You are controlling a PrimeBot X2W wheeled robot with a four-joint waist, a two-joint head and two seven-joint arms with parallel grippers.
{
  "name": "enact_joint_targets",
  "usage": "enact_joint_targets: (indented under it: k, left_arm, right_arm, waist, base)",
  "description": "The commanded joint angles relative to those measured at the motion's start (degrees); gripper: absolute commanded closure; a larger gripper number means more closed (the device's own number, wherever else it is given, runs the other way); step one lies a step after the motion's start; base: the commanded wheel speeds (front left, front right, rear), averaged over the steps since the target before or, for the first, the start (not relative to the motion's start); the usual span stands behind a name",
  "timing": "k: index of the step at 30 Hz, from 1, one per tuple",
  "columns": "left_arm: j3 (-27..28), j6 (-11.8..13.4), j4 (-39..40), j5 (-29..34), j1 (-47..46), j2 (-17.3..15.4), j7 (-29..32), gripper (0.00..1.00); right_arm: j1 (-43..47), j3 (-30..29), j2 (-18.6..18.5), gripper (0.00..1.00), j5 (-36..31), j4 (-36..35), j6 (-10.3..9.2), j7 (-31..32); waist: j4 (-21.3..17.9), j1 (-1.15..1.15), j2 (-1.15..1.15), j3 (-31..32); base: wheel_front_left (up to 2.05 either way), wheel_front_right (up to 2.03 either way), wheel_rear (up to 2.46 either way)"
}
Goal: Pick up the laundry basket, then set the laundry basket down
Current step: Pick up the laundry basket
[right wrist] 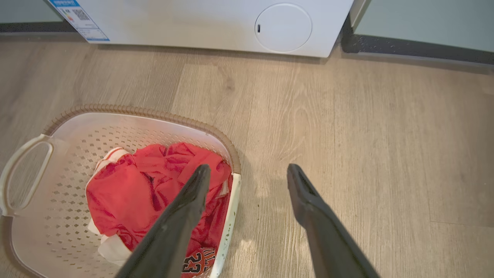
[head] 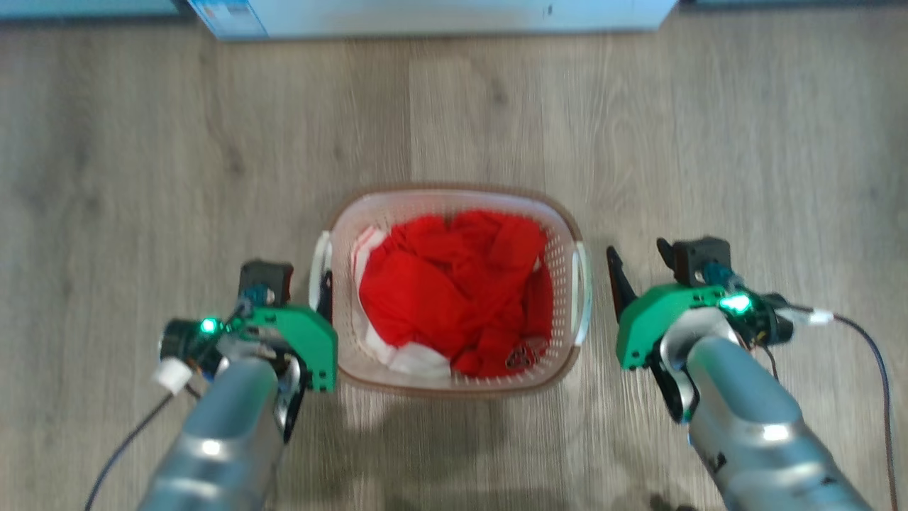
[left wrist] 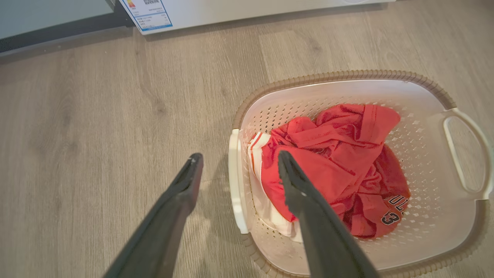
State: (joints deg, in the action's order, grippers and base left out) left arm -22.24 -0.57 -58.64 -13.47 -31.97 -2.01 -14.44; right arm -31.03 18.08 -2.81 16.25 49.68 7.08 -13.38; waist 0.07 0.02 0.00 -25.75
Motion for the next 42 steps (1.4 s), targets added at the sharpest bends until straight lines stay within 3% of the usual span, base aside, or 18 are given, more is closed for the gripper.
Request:
enact_joint_targets:
  k: [1, 13, 27, 42]
  left_arm:
    - [1.07, -0.22, -0.22, 0.53, -1.79, -0.89, -0.56, 0.00]
    - [-0.41, -2.65, -13.59, 1.36, -12.56, -0.99, 1.12, 0.00]
    - [-2.13, -3.58, -15.20, 1.10, -17.55, -1.52, 6.11, 0.00]
    - [-4.25, -5.17, -15.30, 0.23, -20.04, -1.15, 9.35, 0.00]
  right_arm:
    - [-0.67, 1.98, -0.07, 0.00, 0.87, 0.08, 0.41, 0.15]
    - [-9.78, 9.02, -0.07, 0.00, 9.15, 8.97, 0.41, 2.79]
    - [-14.90, 17.17, -0.07, 0.00, 18.60, 10.21, 0.41, 5.72]
    - [-18.49, 22.30, -0.07, 0.00, 23.10, 13.68, 0.41, 8.39]
  waist:
    - [-0.72, -0.02, 0.00, -4.33]
    - [-1.17, -0.02, 0.00, -14.72]
    - [-0.69, -0.02, 0.00, -20.59]
    - [-0.19, -0.02, 0.00, -24.46]
  base:
    - [0.00, 0.00, 0.00]
    - [0.00, 0.00, 0.00]
    - [0.00, 0.00, 0.00]
    - [0.00, 0.00, 0.00]
